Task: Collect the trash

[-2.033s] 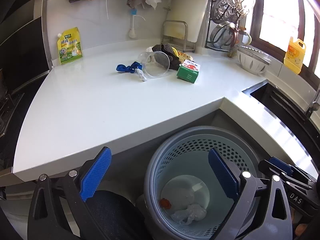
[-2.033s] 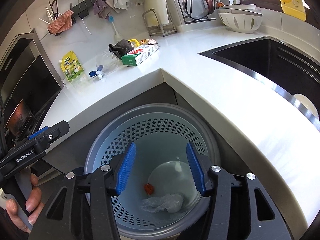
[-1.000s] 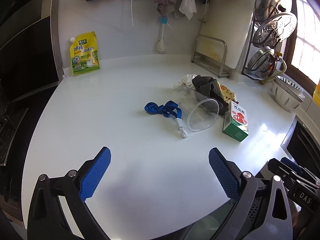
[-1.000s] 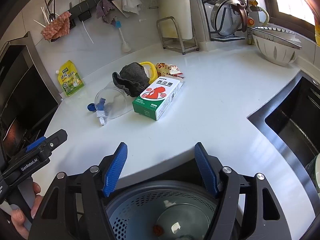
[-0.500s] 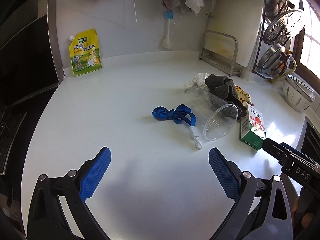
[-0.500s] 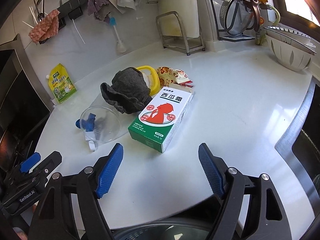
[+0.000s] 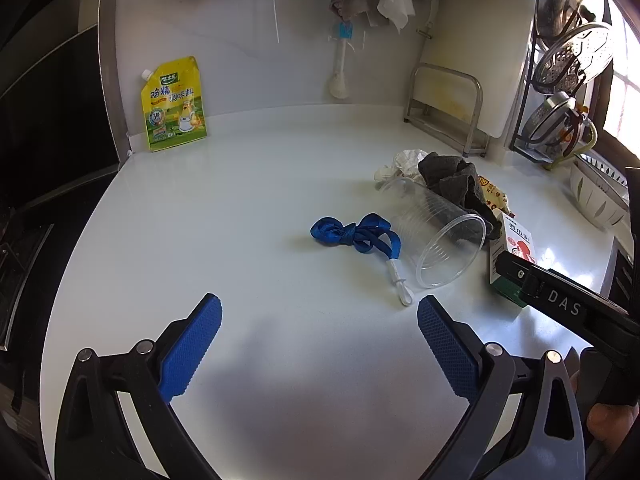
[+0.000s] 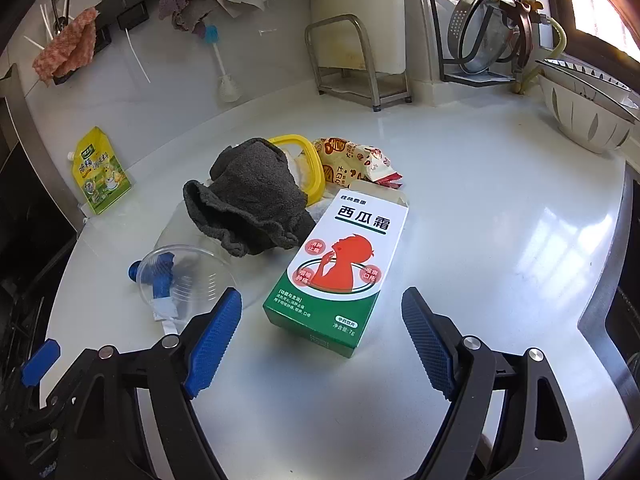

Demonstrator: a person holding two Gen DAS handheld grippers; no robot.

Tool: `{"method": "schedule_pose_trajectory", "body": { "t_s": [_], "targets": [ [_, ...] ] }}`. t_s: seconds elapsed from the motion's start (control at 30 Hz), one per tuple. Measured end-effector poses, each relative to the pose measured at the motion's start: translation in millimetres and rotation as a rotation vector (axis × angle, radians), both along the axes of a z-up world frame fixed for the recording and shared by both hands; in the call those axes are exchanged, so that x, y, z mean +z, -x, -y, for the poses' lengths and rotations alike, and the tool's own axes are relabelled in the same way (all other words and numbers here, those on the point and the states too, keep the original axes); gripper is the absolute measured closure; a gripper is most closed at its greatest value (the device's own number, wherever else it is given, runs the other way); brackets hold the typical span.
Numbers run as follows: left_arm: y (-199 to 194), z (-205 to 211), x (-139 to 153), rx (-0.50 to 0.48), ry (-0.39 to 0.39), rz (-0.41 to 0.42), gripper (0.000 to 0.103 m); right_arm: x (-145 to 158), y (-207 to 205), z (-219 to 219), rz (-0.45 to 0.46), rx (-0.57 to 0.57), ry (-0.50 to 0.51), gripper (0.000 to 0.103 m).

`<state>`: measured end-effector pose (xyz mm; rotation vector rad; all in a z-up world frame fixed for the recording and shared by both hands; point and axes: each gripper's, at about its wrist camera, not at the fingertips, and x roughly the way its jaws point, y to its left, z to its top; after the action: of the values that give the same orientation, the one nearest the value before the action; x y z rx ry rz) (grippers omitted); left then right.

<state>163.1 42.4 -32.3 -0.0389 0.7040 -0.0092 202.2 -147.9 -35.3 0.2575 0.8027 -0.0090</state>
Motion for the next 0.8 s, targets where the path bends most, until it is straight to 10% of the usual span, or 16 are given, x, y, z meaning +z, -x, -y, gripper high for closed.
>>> {"method": "schedule_pose_trajectory", "body": {
  "t_s": [0.8],
  "targets": [
    [-20.8, 33.0, -5.7, -0.024, 0.046, 0.009, 0.007, 3.4, 14.7, 36.4, 0.057, 0.027, 0.030, 0.044]
  ]
}}
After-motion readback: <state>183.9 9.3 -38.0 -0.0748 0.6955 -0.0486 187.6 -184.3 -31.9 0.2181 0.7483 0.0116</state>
